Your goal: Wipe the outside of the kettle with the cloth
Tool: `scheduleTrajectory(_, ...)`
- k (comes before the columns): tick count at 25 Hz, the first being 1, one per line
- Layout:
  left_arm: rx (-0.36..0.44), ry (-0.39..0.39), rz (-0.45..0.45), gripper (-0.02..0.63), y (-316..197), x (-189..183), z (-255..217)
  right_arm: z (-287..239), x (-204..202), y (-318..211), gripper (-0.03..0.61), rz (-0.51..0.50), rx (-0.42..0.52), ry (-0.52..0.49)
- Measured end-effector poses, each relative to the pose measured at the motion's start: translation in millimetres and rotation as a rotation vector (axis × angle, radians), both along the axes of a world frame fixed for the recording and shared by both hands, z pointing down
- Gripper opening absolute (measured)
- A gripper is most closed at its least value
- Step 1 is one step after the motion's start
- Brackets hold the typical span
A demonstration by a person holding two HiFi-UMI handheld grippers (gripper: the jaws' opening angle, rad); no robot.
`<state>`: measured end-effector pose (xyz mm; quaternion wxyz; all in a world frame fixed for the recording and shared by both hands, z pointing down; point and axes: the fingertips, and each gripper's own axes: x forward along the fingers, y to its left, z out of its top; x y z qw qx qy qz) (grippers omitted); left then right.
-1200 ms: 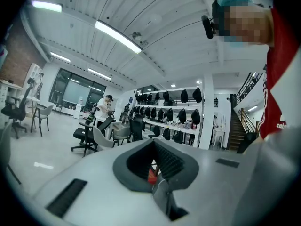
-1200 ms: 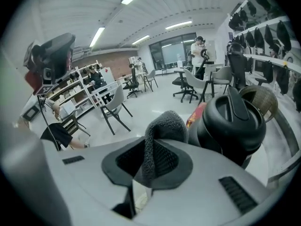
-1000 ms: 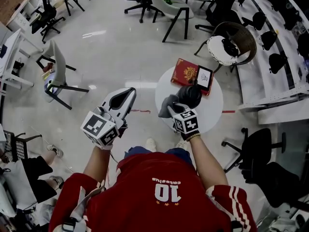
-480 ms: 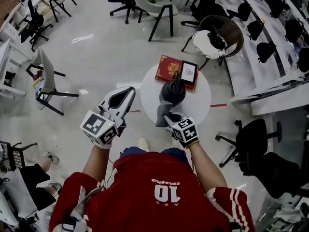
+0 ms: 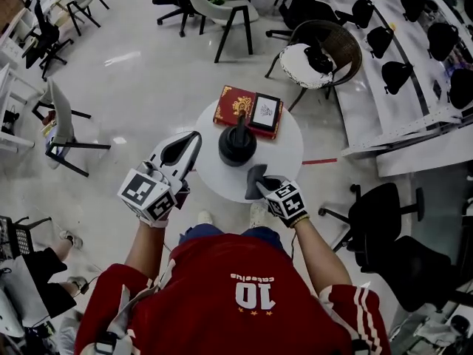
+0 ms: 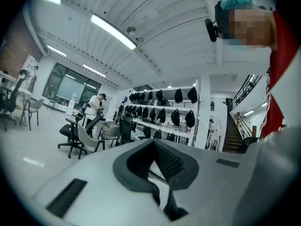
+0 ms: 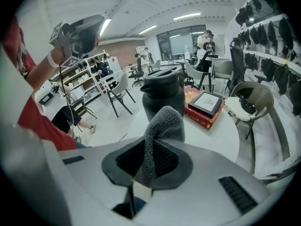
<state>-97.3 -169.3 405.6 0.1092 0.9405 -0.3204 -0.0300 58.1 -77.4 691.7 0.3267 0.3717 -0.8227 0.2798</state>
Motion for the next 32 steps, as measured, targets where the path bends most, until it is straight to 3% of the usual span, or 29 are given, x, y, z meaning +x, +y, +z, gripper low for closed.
scheduleTrajectory(6,0.01,-0.009,-0.077,0.006,-2,22,0,-2,45,-28,0.049,-0.052,0.014,0.01)
scheduleTrajectory(12,0.006,-0.044,-0.202,0.005,-1,24,3,1,58,-62,0.049,-0.171,0.042,0.015)
scheduleTrajectory(26,-0.027,-0.103,-0.485,0.006,15,0,11,22,46,-146,0.049,-0.439,0.149,0.046)
scheduleTrajectory(32,-0.036,-0.119,-0.556,0.006,25,-8,16,37,30,-161,0.049,-0.539,0.162,0.061)
